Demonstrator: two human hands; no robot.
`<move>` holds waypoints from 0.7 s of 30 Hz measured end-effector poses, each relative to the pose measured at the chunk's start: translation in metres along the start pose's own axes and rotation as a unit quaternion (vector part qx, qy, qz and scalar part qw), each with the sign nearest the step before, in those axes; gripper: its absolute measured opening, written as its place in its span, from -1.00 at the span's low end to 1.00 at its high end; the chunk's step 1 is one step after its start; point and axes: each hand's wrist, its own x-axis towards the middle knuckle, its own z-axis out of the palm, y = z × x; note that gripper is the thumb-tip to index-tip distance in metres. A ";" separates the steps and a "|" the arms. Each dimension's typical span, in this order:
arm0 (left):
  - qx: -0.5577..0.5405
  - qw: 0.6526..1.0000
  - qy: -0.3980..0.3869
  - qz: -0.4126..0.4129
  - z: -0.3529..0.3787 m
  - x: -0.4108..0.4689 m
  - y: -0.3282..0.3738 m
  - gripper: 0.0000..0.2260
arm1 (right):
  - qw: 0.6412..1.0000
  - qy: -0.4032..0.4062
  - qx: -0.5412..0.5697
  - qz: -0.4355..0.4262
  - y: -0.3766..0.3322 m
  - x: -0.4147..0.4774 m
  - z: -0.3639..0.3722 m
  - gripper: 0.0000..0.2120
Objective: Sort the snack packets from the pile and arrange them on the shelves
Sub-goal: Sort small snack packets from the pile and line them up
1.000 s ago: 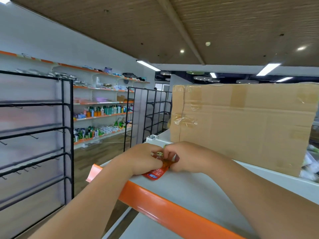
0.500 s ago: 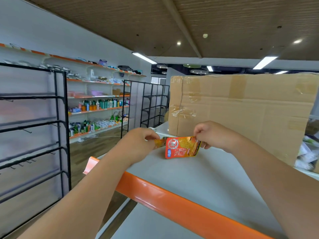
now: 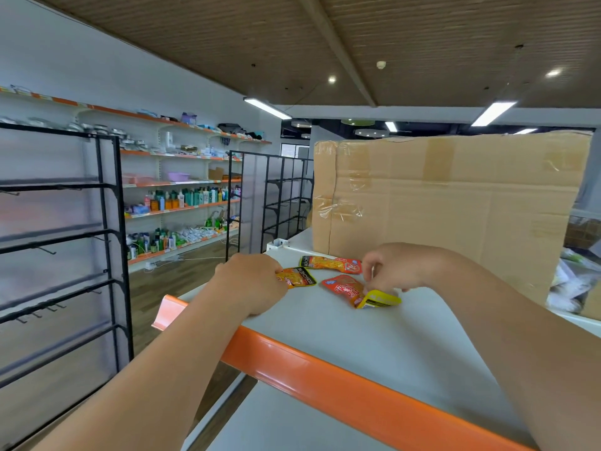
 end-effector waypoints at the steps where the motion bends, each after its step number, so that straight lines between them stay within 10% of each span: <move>1: 0.003 1.000 -0.003 0.004 0.000 -0.001 0.001 -0.70 | 1.000 -0.010 -0.005 -0.014 -0.004 -0.001 0.001 -0.77; 8: 0.027 0.999 -0.001 0.032 -0.006 -0.006 0.006 -0.48 | 0.995 -0.067 -0.023 -0.064 -0.014 -0.004 0.003 -0.85; 21: -0.109 0.988 0.013 0.111 0.000 -0.010 0.008 -0.95 | 0.998 0.013 0.006 -0.066 -0.018 -0.008 0.016 -0.71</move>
